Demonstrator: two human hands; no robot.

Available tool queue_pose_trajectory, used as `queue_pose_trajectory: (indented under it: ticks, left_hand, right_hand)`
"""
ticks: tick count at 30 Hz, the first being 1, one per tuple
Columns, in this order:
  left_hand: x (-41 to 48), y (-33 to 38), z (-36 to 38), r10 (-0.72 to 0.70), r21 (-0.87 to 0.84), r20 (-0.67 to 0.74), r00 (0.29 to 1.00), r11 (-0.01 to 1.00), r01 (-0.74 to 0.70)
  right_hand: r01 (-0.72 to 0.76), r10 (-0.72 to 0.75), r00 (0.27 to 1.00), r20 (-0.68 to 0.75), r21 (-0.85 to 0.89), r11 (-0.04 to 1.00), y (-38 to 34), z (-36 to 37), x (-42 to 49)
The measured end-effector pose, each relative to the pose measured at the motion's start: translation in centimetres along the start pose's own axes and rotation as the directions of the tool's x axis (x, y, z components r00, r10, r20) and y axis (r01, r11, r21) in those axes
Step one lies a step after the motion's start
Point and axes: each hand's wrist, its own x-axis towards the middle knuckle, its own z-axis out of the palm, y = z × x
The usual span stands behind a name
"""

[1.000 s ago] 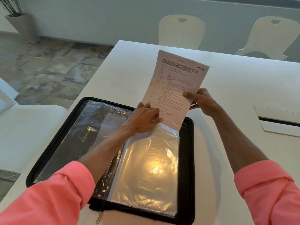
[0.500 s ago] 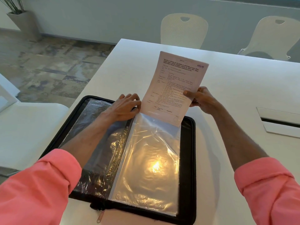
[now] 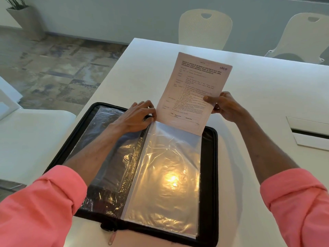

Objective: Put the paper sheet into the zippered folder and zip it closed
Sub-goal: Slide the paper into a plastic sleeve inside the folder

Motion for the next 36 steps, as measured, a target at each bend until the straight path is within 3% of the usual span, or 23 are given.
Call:
queue_pose_trajectory:
  ticks: [7, 14, 19, 30, 36]
  left_hand:
    - [-0.7, 0.4, 0.8, -0.024, -0.065, -0.064, 0.998, 0.998, 0.02]
    - [-0.4, 0.7, 0.8, -0.017, -0.057, -0.06, 0.998, 0.998, 0.014]
    - [-0.2, 0.7, 0.7, -0.033, -0.051, -0.031, 0.999, 0.998, 0.032]
    - [-0.4, 0.7, 0.5, -0.041, -0.036, -0.05, 0.998, 0.999, 0.04]
    - [-0.5, 0.9, 0.7, -0.043, -0.043, -0.034, 0.998, 0.998, 0.042]
  right_hand:
    - [-0.001, 0.002, 1.0, 0.016, -0.04, 0.999, 0.5, -0.1, 0.1]
    - [0.027, -0.027, 1.0, 0.0, -0.186, 0.982, -0.1, -0.3, 0.0]
    - [0.015, -0.018, 0.995, -0.093, -0.036, 0.999, 0.6, -0.4, 0.3]
    - [-0.022, 0.021, 1.0, -0.016, -0.1, 0.995, 2.0, -1.4, 0.5]
    - [-0.013, 0.013, 1.0, -0.006, 0.012, 1.0, 1.6, -1.2, 1.0]
